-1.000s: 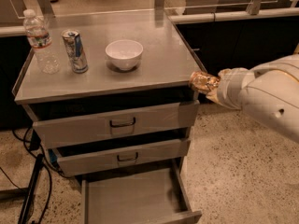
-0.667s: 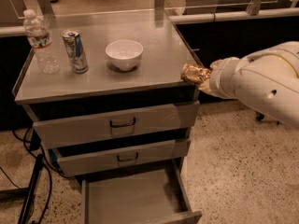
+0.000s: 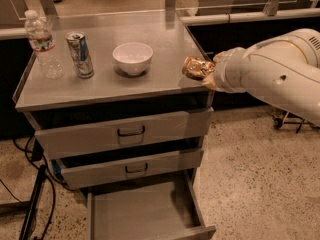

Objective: Pick orange can from bottom drawer and place on counter

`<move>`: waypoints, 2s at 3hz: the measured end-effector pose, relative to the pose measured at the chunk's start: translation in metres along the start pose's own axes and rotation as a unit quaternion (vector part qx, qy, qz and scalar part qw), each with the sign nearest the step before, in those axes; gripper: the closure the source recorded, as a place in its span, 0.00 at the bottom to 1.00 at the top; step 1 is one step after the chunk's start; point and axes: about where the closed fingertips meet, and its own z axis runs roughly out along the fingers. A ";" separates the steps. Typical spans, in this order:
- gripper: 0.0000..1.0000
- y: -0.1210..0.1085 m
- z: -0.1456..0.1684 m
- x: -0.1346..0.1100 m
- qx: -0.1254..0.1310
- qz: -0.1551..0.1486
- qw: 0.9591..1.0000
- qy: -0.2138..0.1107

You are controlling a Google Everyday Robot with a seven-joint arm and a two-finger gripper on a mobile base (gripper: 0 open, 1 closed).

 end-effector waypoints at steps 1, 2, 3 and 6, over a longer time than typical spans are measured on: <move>1.00 -0.013 0.012 -0.006 -0.003 0.003 1.000 0.000; 1.00 -0.028 0.026 -0.020 -0.006 0.003 1.000 -0.007; 1.00 -0.035 0.038 -0.027 -0.017 0.004 1.000 -0.013; 1.00 -0.043 0.081 -0.033 -0.091 0.010 0.996 -0.010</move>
Offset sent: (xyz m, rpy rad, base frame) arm 0.0757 0.0108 0.0308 0.0319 -0.0014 0.0353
